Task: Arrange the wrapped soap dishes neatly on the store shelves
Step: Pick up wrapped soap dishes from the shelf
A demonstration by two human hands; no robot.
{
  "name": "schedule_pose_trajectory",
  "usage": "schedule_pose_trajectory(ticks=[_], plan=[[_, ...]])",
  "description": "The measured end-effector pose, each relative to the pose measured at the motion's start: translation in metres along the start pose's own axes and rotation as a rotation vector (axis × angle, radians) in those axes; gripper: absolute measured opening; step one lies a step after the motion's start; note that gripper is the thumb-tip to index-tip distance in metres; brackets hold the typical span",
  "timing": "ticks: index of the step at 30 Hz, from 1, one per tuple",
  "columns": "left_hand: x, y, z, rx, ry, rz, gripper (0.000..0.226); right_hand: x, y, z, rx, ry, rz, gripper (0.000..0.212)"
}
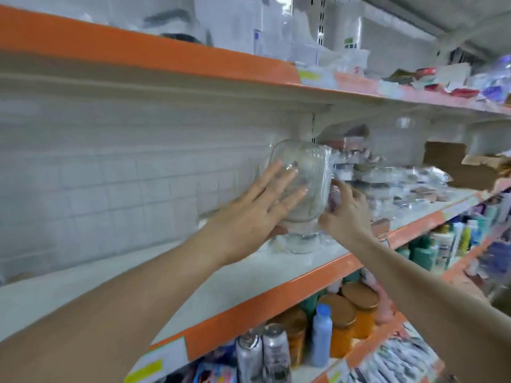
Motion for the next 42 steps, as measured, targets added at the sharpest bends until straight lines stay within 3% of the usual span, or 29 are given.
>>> schedule_pose_trajectory(ticks=[4, 6, 9, 14, 18, 21, 25, 28, 32, 35, 39, 42], plan=[[-0.003, -0.099, 0.041, -0.428, 0.236, 0.036, 0.081, 0.05, -0.045, -0.016, -0.193, -0.015, 0.106, 0.077], [-0.009, -0.118, 0.054, -0.514, 0.417, 0.033, 0.064, 0.059, -0.052, -0.026, -0.185, -0.002, 0.118, 0.079], [-0.018, -0.141, 0.075, -0.648, 0.72, 0.14, 0.06, 0.058, -0.069, -0.037, -0.172, 0.061, 0.052, 0.079], [-0.001, -0.167, 0.075, -0.838, 0.76, 0.127, 0.049, 0.033, -0.127, -0.022, -0.425, 0.266, -0.01, 0.077], [-0.007, -0.158, 0.075, -0.859, 0.809, 0.183, 0.046, 0.028, -0.132, -0.035, -0.522, 0.278, 0.069, 0.078], [-0.009, -0.148, 0.088, -0.832, 0.893, 0.217, 0.06, 0.03, -0.131, -0.032, -0.623, 0.263, 0.029, 0.079], [-0.013, -0.147, 0.11, -0.779, 1.172, 0.322, 0.077, 0.027, -0.129, -0.015, -0.639, 0.236, -0.106, 0.078], [-0.015, -0.148, 0.121, -0.711, 1.345, 0.431, 0.077, 0.032, -0.128, -0.01, -0.59, 0.2, -0.107, 0.075], [-0.01, -0.146, 0.117, -0.789, 1.264, 0.432, 0.073, 0.038, -0.116, -0.018, -0.494, 0.107, 0.137, 0.074], [-0.009, -0.139, 0.113, -0.828, 1.213, 0.4, 0.07, 0.023, -0.123, -0.01, -0.515, 0.154, 0.276, 0.072], [-0.002, -0.125, 0.116, -0.872, 1.174, 0.397, 0.068, 0.025, -0.133, 0.002, -0.592, 0.126, 0.252, 0.076], [-0.008, -0.108, 0.117, -0.851, 1.18, 0.385, 0.066, 0.033, -0.129, -0.001, -0.632, 0.037, 0.075, 0.087]])
Point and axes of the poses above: each hand's wrist, its own z-axis away from the middle knuckle, its own y-axis out of the back of the hand, x = y × z, the point moved 10 cm from there along -z, towards the middle knuckle, and after that the axes turned 8 degrees about y, right-handed, at the moved point
